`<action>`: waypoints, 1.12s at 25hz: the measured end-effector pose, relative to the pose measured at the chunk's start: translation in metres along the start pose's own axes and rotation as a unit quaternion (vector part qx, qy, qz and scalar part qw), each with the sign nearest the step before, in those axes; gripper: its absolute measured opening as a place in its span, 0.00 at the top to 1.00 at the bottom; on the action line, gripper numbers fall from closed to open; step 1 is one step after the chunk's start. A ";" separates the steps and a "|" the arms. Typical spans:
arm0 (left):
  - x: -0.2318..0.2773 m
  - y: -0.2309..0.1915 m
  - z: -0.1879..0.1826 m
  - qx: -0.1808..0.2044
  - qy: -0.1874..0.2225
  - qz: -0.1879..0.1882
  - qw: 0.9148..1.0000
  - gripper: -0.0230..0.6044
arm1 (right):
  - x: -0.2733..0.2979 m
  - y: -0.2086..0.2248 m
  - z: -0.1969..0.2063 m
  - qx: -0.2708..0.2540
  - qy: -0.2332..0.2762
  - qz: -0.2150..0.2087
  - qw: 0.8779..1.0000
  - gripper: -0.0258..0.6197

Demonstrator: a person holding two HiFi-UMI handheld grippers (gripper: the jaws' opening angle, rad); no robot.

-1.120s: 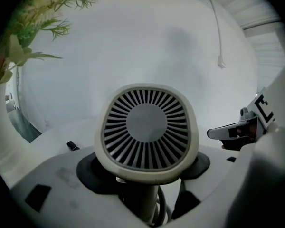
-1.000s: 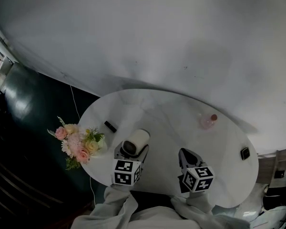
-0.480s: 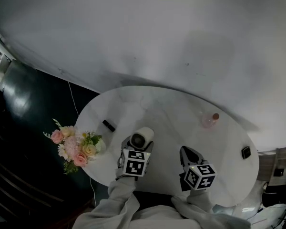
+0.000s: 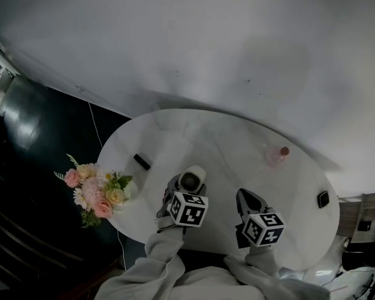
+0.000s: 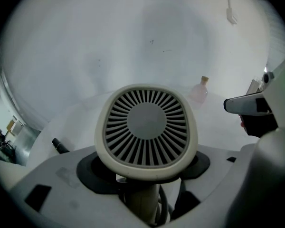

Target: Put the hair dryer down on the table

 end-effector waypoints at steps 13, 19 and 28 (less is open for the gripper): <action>-0.001 0.002 0.002 0.017 -0.007 -0.026 0.999 0.44 | -0.007 -0.004 -0.009 -0.010 0.011 -0.014 1.000 0.88; -0.005 0.003 -0.002 0.000 0.009 0.010 1.000 0.44 | -0.009 -0.005 -0.011 -0.011 0.018 -0.015 1.000 0.88; -0.011 0.005 -0.004 -0.017 0.040 0.059 0.997 0.42 | -0.010 -0.006 -0.014 -0.011 0.030 -0.014 0.999 0.88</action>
Point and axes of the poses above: the fingertips, and each gripper's own axes: x forward along the fingers, y to its right, z out of its underside, the point moved 2 cm from there along -x, backward along the fingers, and after that the axes turned 4 degrees about -x, right-handed, at the moved point
